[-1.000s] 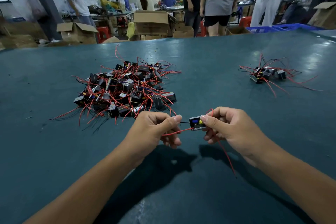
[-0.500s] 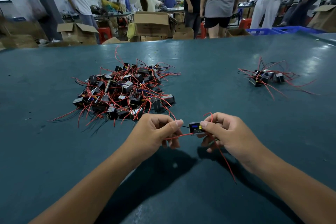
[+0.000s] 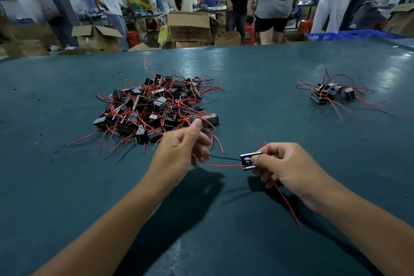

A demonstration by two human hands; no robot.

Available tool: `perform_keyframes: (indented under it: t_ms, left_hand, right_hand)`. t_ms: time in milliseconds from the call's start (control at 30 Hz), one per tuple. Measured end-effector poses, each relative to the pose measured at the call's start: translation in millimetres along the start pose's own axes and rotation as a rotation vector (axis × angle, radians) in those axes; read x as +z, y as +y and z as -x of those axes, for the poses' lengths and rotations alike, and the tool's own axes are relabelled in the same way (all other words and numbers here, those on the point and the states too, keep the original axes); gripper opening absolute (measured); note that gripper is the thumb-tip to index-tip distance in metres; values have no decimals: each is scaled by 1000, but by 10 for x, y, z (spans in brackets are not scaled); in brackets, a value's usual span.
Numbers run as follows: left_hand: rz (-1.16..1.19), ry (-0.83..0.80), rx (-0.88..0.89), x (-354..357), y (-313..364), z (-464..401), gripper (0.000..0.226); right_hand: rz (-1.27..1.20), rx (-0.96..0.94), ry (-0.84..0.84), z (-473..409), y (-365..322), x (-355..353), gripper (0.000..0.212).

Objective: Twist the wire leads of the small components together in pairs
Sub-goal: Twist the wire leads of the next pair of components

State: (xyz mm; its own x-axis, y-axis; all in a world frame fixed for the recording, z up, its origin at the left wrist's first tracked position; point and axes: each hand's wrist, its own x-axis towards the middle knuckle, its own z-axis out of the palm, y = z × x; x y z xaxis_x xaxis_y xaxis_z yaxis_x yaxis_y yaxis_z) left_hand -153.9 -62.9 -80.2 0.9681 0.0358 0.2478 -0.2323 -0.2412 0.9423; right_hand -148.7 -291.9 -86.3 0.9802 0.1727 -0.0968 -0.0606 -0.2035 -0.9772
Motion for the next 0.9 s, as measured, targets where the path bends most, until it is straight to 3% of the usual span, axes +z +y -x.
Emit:
perform_keyframes:
  t_ms: [133,300,900]
  left_hand:
    - [-526,290,220,-343,-132,-163,19]
    - [-548,381,164,-523,-266,-244,11]
    - [-595,341,283,-360,-207,-250,12]
  right_hand:
    - [0,46,-44,10,-16,-9,17]
    - [-71,132,-148,40,-39,-2,18]
    - [-39,111,-190,44,-31,1,18]
